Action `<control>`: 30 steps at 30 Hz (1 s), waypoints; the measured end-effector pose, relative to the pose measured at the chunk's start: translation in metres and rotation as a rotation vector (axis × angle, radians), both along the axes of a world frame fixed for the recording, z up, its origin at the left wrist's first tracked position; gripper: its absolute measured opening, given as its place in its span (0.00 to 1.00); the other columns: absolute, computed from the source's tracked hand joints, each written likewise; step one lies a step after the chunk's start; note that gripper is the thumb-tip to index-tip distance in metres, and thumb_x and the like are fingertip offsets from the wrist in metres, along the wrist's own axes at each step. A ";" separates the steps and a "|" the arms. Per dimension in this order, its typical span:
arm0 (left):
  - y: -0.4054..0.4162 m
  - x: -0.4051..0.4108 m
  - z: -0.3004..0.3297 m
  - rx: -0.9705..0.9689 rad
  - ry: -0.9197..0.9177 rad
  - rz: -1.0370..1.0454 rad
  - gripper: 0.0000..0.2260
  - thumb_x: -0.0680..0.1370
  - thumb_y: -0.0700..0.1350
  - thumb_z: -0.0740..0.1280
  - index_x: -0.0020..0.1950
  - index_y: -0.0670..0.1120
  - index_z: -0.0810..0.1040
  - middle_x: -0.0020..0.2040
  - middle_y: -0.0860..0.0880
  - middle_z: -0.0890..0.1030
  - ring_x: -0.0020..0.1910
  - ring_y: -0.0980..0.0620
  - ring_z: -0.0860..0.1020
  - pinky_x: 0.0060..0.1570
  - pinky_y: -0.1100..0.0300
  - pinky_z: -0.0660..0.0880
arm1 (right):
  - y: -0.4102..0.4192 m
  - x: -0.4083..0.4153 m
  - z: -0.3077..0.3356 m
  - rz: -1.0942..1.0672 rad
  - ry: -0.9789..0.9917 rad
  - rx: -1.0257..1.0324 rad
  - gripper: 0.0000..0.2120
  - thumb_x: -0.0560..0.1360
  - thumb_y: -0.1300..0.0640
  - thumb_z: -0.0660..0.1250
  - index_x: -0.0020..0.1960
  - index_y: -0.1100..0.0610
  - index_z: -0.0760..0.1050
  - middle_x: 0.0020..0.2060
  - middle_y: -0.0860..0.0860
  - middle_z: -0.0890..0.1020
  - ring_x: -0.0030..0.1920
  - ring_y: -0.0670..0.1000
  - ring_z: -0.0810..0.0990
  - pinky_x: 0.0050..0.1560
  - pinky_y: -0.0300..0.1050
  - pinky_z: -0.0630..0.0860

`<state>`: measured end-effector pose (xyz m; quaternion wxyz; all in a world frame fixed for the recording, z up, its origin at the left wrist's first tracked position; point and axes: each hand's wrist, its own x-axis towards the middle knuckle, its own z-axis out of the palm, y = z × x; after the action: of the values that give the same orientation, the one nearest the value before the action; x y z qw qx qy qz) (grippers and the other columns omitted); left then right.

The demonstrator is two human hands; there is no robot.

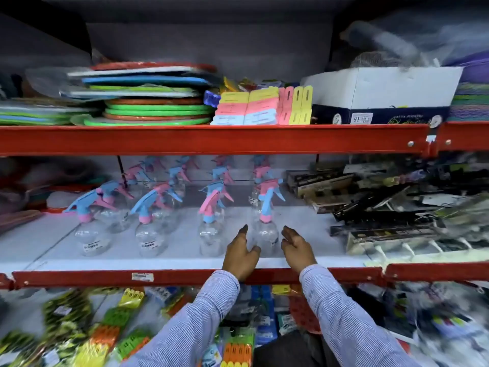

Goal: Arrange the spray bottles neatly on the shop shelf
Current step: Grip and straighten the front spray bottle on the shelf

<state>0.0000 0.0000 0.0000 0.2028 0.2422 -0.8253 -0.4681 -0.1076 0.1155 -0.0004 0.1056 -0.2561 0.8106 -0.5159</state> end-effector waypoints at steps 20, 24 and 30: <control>0.015 0.019 0.005 -0.010 0.044 -0.036 0.19 0.76 0.38 0.63 0.67 0.45 0.72 0.62 0.46 0.81 0.61 0.50 0.79 0.59 0.63 0.71 | 0.024 0.017 -0.003 0.100 0.114 0.018 0.17 0.75 0.64 0.60 0.61 0.56 0.75 0.56 0.53 0.83 0.57 0.52 0.80 0.59 0.40 0.73; 0.010 0.030 0.001 -0.039 0.049 -0.037 0.22 0.76 0.40 0.63 0.70 0.45 0.69 0.68 0.45 0.76 0.66 0.48 0.75 0.64 0.58 0.71 | 0.026 0.030 -0.006 0.035 0.173 0.008 0.21 0.74 0.62 0.62 0.67 0.57 0.70 0.63 0.55 0.79 0.62 0.54 0.77 0.64 0.45 0.72; -0.008 0.077 -0.006 -0.403 0.174 0.084 0.22 0.75 0.48 0.64 0.69 0.52 0.71 0.69 0.52 0.75 0.68 0.54 0.72 0.70 0.59 0.67 | 0.028 0.083 -0.011 -0.112 0.622 -0.171 0.22 0.73 0.58 0.59 0.67 0.53 0.70 0.63 0.51 0.77 0.63 0.48 0.75 0.64 0.42 0.72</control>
<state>0.0773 -0.0081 -0.0060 0.3368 0.1896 -0.8709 -0.3038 -0.0245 0.1436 -0.0119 -0.1973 -0.3644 0.7707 -0.4841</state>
